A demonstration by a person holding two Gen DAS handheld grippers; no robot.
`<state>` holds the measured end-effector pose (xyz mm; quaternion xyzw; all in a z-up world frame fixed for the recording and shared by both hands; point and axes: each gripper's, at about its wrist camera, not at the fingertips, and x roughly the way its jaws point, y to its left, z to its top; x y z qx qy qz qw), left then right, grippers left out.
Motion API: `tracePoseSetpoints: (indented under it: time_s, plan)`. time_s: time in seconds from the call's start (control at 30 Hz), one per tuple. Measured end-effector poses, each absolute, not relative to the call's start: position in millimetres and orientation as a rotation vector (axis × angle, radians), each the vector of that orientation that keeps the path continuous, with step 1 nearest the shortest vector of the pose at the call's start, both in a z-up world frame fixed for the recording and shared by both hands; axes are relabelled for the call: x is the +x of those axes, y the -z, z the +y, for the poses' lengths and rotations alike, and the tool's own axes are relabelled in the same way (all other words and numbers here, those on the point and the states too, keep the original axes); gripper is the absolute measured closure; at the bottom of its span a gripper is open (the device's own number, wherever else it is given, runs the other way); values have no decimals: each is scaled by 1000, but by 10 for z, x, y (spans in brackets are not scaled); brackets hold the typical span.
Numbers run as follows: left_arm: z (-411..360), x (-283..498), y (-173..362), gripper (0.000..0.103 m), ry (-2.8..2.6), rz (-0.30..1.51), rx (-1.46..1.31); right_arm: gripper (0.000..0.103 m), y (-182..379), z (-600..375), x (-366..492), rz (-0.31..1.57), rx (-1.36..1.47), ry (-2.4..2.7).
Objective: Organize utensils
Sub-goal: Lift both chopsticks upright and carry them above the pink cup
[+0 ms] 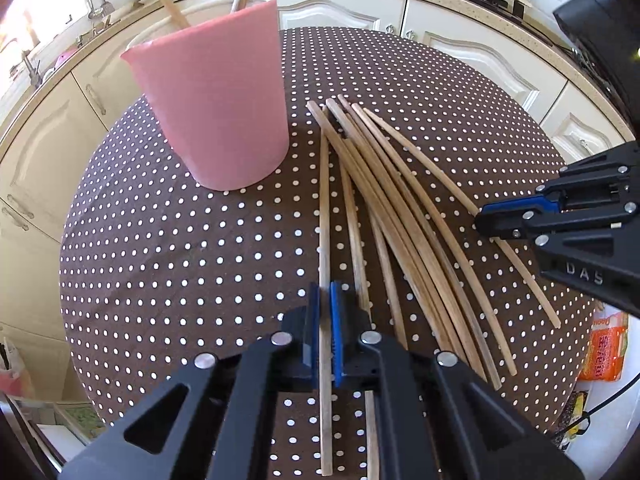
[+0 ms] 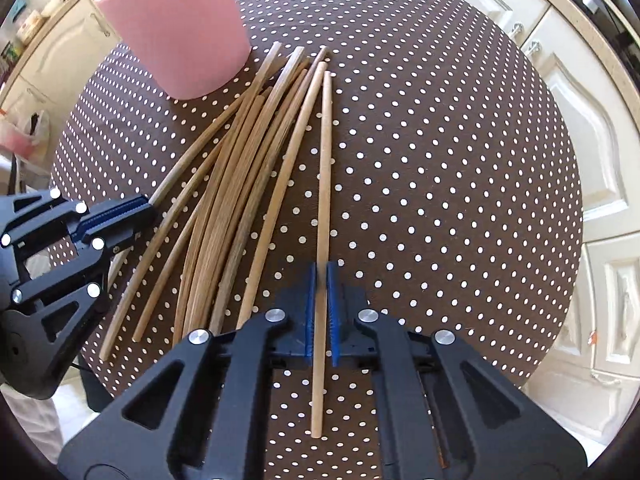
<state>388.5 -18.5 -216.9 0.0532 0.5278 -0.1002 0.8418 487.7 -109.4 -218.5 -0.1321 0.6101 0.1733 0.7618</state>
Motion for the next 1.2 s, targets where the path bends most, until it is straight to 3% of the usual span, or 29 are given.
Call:
tracePoseSetpoints:
  time_s: [0.3,0.7,1.2]
  plan:
    - [-93,3614,1908,98,292,1030,58,97,2108,-1613,4718,1229,-84,-425]
    - [-126,3108,1290,98,399,819,52,97,1484,-2023,4332,1003,114,-547]
    - [223,3226,683,98,297,472,-114,97,860,-1428,4222,650,227,-640]
